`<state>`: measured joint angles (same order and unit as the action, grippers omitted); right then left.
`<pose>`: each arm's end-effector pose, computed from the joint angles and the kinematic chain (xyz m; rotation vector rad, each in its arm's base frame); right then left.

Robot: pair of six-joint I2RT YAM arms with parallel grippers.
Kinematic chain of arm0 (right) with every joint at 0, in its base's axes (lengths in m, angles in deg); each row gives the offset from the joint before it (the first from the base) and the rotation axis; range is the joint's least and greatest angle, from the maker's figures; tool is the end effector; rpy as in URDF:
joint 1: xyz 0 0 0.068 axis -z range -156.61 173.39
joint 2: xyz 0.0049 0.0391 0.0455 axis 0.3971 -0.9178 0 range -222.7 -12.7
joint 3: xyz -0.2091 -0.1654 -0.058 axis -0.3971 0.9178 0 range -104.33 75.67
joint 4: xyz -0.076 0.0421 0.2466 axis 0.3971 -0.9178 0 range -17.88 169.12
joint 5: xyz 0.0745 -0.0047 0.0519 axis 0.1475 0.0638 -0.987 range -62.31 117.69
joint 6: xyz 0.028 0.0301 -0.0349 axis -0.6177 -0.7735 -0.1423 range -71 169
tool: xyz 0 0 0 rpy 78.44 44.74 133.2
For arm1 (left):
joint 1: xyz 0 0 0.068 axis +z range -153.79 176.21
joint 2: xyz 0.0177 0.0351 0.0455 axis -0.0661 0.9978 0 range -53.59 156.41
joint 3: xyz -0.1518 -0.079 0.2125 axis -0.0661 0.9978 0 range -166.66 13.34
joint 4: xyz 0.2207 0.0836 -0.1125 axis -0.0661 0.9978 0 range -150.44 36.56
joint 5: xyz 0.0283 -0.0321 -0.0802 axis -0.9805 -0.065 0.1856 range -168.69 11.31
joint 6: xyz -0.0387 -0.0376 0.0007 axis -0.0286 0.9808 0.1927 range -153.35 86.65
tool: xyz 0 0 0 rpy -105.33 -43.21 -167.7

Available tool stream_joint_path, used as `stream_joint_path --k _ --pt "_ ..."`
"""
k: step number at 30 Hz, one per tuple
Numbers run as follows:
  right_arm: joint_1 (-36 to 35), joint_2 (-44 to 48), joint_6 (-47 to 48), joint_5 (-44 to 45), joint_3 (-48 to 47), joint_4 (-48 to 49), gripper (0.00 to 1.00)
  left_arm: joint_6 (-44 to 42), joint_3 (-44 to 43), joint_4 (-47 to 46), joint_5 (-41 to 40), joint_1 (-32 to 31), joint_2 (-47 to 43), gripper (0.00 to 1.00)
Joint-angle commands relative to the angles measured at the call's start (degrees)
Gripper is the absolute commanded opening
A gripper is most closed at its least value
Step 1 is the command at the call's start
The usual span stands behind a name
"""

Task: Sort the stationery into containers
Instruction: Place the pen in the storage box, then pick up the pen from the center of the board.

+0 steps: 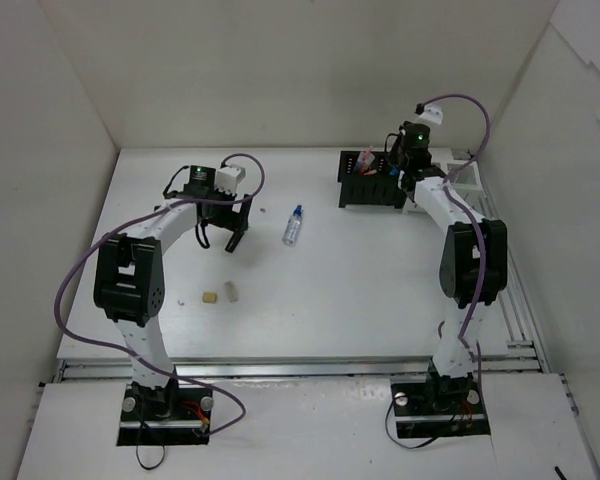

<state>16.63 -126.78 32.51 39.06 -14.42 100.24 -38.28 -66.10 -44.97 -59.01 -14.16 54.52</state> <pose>0.4822 0.0502 0.3044 0.2892 1.5961 0.1521 0.4139 -0.0880 0.2247 0.4779 2.2783 -0.4488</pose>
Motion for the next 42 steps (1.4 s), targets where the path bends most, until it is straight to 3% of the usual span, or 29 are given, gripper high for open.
stream_joint_path --k 1,3,4,7,10,17,24,33,38,42 --pt "0.4 1.6 -0.6 0.3 -1.6 5.1 0.15 -2.5 -4.0 1.0 0.4 0.6 -0.9 0.98" --pt "0.3 1.7 -1.3 -0.2 -0.4 5.2 0.36 -2.7 -5.1 2.6 -0.1 0.6 0.2 0.95" --pt "0.4 2.2 -1.8 -0.6 -0.1 5.1 0.61 -2.7 -5.3 2.8 -0.1 0.6 0.6 0.93" --pt "0.4 4.9 -3.3 -1.6 1.6 5.2 0.98 -2.9 -5.3 3.3 -0.2 0.6 1.4 0.83" --pt "0.3 9.8 -4.6 -2.5 4.2 5.2 0.98 -2.9 -5.2 3.3 -0.6 0.6 1.8 0.73" --pt "-0.9 25.9 -5.0 -1.6 16.9 7.9 0.98 -2.1 -8.1 7.1 -0.3 0.6 5.2 0.62" --pt "-1.7 38.0 -4.3 0.8 26.6 9.5 0.98 1.8 -9.1 11.3 -1.8 0.6 7.8 0.4" --pt "-1.7 43.9 -5.1 2.8 31.7 7.7 0.98 1.8 -5.7 10.8 -5.4 -2.5 5.8 0.35" --pt "-1.5 49.4 -6.8 2.4 33.7 3.5 0.98 3.1 -4.8 11.2 -1.8 -2.5 5.0 0.02" --pt "-1.7 55.3 -9.1 0.3 36.8 -2.4 0.98 3.7 -0.2 8.1 -0.7 -3.1 -0.3 0.0"
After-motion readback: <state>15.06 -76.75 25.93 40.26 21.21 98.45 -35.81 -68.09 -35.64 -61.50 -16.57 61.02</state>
